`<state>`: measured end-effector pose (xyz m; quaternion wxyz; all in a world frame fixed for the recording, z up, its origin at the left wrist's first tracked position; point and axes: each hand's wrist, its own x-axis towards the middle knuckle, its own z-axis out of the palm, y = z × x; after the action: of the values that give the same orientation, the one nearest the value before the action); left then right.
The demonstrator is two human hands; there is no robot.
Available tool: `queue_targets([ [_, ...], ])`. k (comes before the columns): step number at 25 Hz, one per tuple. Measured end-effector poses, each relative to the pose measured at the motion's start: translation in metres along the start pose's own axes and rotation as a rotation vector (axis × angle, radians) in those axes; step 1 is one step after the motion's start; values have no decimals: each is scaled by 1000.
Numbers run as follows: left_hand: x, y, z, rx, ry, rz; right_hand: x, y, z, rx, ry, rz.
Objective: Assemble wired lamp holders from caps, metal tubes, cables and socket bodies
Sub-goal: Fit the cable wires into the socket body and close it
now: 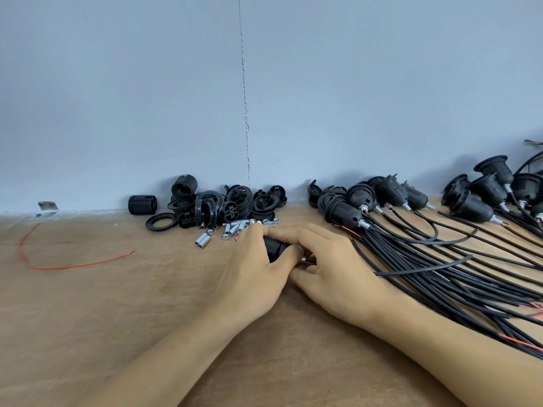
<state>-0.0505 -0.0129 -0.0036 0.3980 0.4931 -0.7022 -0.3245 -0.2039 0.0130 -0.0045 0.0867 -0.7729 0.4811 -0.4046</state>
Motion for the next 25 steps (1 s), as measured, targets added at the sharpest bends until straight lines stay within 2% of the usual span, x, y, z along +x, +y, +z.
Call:
queue_targets([
  [12,2,-2,8,-52,30,74,2,0,4,-36,64,33],
  [20,1,-9,6,-43,52,123,3,9,-5,-229,6,149],
  [25,6,-16,-2,22,50,161,7,14,-7,-223,-50,194],
])
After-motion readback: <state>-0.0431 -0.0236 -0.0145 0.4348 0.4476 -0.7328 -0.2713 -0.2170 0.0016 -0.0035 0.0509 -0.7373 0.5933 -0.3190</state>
